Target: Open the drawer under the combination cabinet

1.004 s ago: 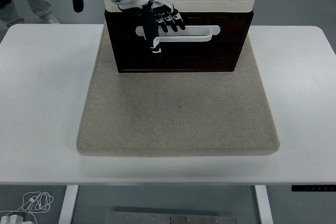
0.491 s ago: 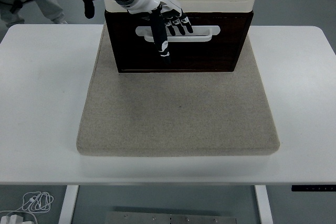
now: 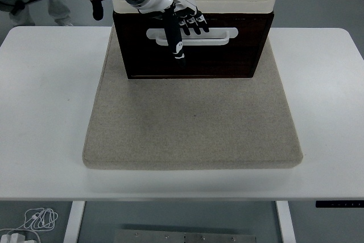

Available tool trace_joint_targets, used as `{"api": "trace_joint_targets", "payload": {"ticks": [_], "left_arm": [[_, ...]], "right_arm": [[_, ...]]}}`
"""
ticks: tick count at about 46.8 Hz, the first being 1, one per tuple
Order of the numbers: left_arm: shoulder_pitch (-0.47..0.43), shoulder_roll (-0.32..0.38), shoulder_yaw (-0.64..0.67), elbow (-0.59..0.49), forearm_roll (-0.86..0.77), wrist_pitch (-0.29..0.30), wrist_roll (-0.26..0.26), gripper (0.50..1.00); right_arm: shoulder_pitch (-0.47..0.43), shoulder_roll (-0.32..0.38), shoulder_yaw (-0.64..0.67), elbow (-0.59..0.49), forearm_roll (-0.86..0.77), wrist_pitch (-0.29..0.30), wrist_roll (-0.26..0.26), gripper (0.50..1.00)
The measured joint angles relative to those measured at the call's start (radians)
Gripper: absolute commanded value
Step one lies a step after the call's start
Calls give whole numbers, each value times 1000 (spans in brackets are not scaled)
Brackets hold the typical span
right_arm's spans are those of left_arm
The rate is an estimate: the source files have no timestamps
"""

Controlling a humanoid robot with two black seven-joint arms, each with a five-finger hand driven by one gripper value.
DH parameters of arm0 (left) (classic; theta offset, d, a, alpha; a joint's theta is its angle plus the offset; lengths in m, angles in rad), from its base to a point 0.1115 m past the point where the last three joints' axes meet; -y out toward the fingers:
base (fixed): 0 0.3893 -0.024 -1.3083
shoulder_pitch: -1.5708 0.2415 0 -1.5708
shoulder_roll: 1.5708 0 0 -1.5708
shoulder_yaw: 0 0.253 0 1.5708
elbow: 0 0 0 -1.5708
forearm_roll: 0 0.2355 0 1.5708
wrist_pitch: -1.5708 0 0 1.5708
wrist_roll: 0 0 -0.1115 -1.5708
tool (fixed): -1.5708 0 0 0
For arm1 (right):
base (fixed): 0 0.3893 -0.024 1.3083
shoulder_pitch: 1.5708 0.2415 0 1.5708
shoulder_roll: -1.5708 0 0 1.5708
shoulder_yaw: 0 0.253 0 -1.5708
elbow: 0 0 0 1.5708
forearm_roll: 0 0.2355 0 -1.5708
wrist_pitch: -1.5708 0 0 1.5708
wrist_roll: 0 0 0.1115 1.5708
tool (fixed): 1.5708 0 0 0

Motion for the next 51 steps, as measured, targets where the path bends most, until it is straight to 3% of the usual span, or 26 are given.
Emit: {"api": "trace_joint_targets", "payload": {"ticks": [11,51], "left_arm": [[19,-15,1,0,0,31,0,1000],[26,-22,5,0,3,48,9,1000]], "right_arm": [[1,0,0,0,0,0,0,926],[0,0,0,0,0,0,0,926]]}}
